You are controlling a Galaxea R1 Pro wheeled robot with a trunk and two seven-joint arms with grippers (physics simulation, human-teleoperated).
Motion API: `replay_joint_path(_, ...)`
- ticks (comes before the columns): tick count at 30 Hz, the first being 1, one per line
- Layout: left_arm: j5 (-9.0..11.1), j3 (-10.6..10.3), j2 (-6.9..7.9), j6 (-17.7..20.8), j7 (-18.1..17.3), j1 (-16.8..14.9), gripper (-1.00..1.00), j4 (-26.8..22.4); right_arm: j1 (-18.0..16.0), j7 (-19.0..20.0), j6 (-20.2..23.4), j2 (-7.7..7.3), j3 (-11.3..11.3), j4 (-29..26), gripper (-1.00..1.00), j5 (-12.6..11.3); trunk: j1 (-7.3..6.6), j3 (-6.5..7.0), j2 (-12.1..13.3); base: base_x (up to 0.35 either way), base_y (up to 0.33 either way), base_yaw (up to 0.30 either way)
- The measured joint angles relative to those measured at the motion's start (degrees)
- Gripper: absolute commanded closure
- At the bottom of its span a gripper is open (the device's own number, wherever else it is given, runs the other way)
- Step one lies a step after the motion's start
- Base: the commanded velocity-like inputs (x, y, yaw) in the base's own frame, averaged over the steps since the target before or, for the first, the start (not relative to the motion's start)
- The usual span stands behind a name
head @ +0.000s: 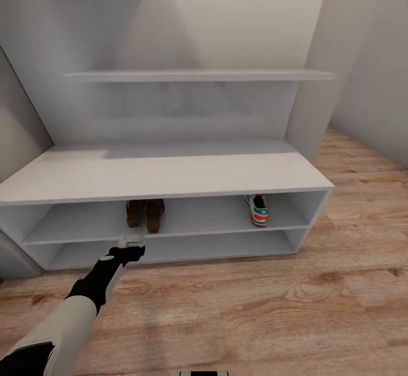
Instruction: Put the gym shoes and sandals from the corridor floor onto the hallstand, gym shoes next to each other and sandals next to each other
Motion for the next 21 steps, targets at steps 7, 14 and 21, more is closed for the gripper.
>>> replay_joint_path(7,0.2,0.1,0.19,-0.2,-0.2,0.1,-1.00,0.0,0.0,0.1,0.0,0.07,0.1,-0.2,1.00,0.0,0.00,0.00,0.0,-0.279,-0.172,0.000)
replay_joint_path(14,0.1,0.0,1.05,-11.8,-12.8,7.9,-1.00,0.3,0.0,0.2,0.0,0.93,0.2,-0.3,1.00,0.0,-0.03,-0.01,0.0,-0.126,-0.062,0.000)
replay_joint_path(21,1.0,0.7,8.76,-22.9,-35.4,17.4,-1.00,0.8,0.0,0.2,0.0,2.39,0.2,-0.3,1.00,5.2,-0.03,0.00,0.0,0.000,0.000,0.000)
